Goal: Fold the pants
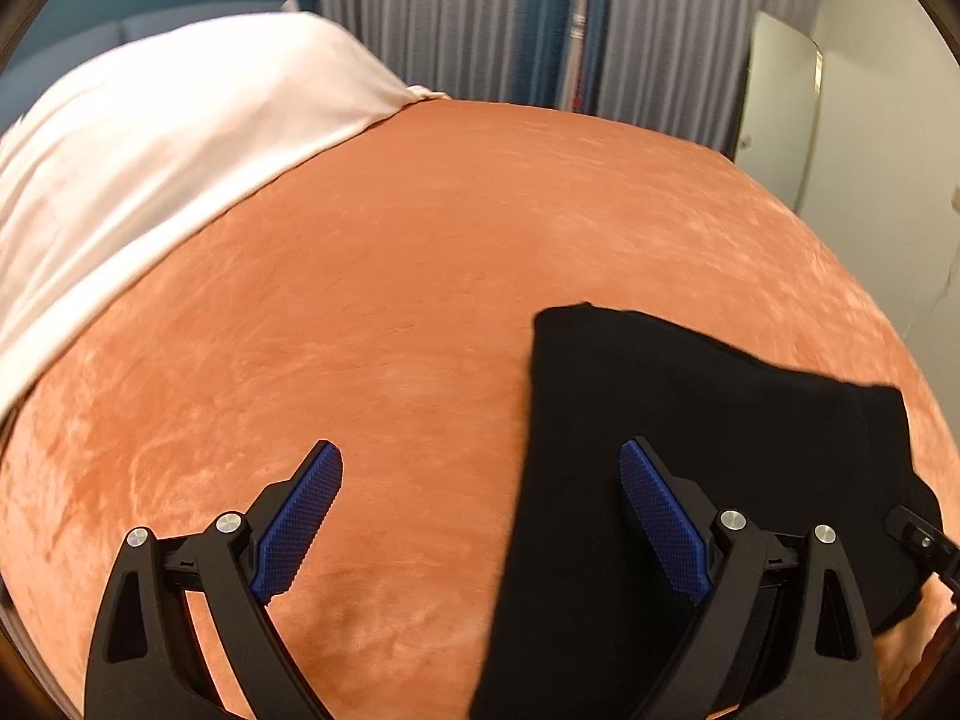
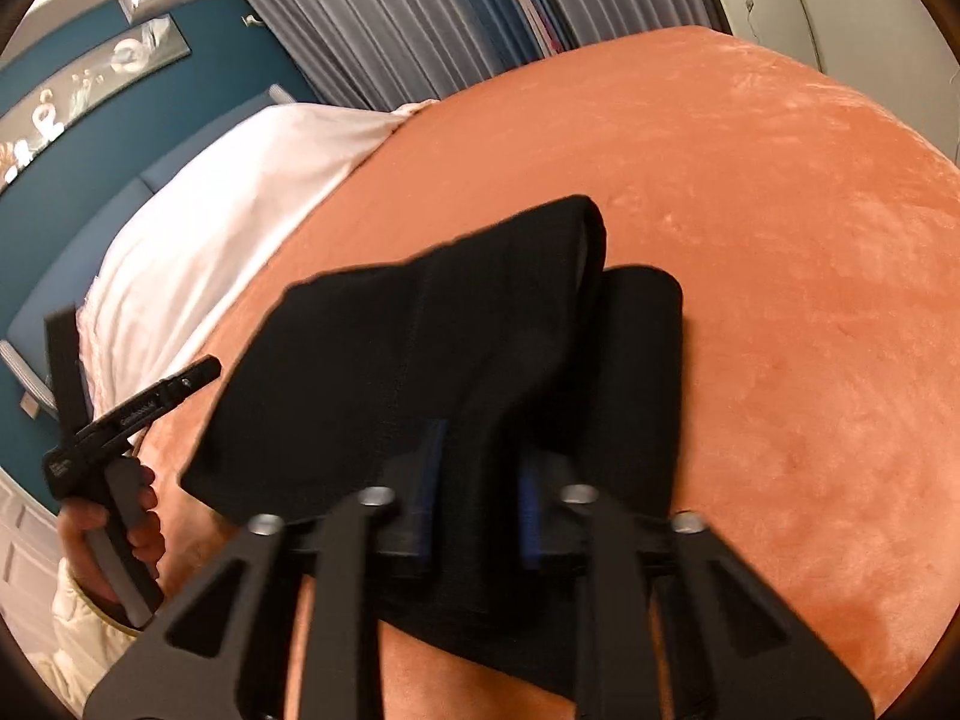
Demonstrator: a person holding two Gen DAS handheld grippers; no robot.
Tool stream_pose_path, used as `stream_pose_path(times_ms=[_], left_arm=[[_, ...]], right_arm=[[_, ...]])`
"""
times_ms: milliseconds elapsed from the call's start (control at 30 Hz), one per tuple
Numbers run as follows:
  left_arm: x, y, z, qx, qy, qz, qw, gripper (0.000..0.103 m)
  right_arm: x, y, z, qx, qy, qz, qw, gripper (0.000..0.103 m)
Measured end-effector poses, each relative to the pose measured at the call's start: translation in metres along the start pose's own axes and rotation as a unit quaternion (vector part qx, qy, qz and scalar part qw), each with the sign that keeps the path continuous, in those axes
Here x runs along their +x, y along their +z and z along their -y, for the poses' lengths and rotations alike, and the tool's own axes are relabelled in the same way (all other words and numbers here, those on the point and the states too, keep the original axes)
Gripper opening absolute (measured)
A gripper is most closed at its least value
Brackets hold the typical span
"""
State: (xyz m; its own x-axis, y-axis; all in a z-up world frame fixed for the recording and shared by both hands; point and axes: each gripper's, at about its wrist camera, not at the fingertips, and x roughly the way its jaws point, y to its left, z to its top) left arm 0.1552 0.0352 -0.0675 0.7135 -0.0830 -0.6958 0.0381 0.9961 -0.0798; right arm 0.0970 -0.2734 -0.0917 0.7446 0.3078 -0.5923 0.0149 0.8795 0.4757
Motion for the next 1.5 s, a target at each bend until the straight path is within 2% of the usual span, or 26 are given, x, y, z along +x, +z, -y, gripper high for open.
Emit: stream_pose_path(times_ms=[67, 167, 200, 267, 400, 467, 533, 600, 700, 833, 967, 1100, 1267, 1333, 1400, 1500], left_arm=[[0.001, 0.001, -0.005, -0.007, 0.0, -0.001, 1.0, 0.092], [0.0, 0.0, -0.006, -0.006, -0.002, 0.002, 1.0, 0.092], [0.0, 0.0, -0.006, -0.005, -0.005, 0.001, 1.0, 0.092], [0.001, -0.002, -0.001, 0.0, -0.013, -0.004, 0.9999, 0.092], [-0.002, -0.008, 0.016, 0.029, -0.033, -0.004, 0.999, 0.092], [-0.004, -0.012, 0.026, 0.046, -0.047, -0.004, 0.9978, 0.092], [-0.003, -0.017, 0.037, 0.071, -0.048, -0.011, 0.9963, 0.092], [0.002, -0.021, 0.045, 0.089, -0.031, -0.02, 0.9953, 0.092], [0.005, -0.024, 0.05, 0.099, -0.023, -0.029, 0.9944, 0.092], [0.012, -0.025, 0.041, 0.08, -0.032, -0.047, 0.9952, 0.093], [0.018, -0.028, 0.031, 0.05, -0.048, -0.063, 0.9957, 0.098], [0.018, -0.026, 0.027, 0.045, -0.051, -0.068, 0.9954, 0.098], [0.021, -0.024, 0.024, 0.049, -0.015, -0.062, 0.9968, 0.098], [0.023, -0.024, 0.022, 0.047, -0.01, -0.063, 0.9969, 0.098], [0.024, -0.023, 0.018, 0.034, -0.025, -0.068, 0.9968, 0.098], [0.013, -0.017, 0.012, 0.013, -0.038, -0.046, 0.9981, 0.098]], right_arm=[[-0.021, 0.007, 0.001, 0.006, 0.012, 0.028, 1.0, 0.013], [-0.043, 0.007, 0.012, 0.008, -0.017, 0.048, 0.999, 0.013], [-0.044, 0.003, 0.02, 0.016, -0.031, 0.048, 0.998, 0.013], [-0.023, -0.008, 0.039, 0.023, -0.054, 0.003, 0.998, 0.017], [-0.021, -0.005, 0.052, 0.065, -0.025, 0.001, 0.998, 0.028], [-0.036, -0.002, 0.052, 0.081, -0.049, 0.027, 0.995, 0.028], [-0.058, 0.001, 0.043, 0.077, -0.104, 0.072, 0.989, 0.028], [-0.063, 0.007, 0.025, 0.058, -0.109, 0.084, 0.989, 0.027], [-0.032, 0.029, -0.035, -0.007, -0.055, 0.032, 0.998, 0.023], [0.053, 0.055, -0.119, -0.094, -0.02, -0.057, 0.994, 0.022], [0.129, 0.075, -0.143, -0.097, -0.017, -0.123, 0.987, 0.022], [0.183, 0.073, -0.15, -0.106, -0.032, -0.169, 0.979, 0.021], [0.226, 0.061, -0.152, -0.127, -0.056, -0.18, 0.974, 0.019], [0.229, 0.059, -0.147, -0.118, -0.048, -0.166, 0.978, 0.019], [0.212, 0.065, -0.143, -0.088, -0.03, -0.142, 0.986, 0.015], [0.145, 0.076, -0.138, -0.083, -0.012, -0.065, 0.994, 0.017]])
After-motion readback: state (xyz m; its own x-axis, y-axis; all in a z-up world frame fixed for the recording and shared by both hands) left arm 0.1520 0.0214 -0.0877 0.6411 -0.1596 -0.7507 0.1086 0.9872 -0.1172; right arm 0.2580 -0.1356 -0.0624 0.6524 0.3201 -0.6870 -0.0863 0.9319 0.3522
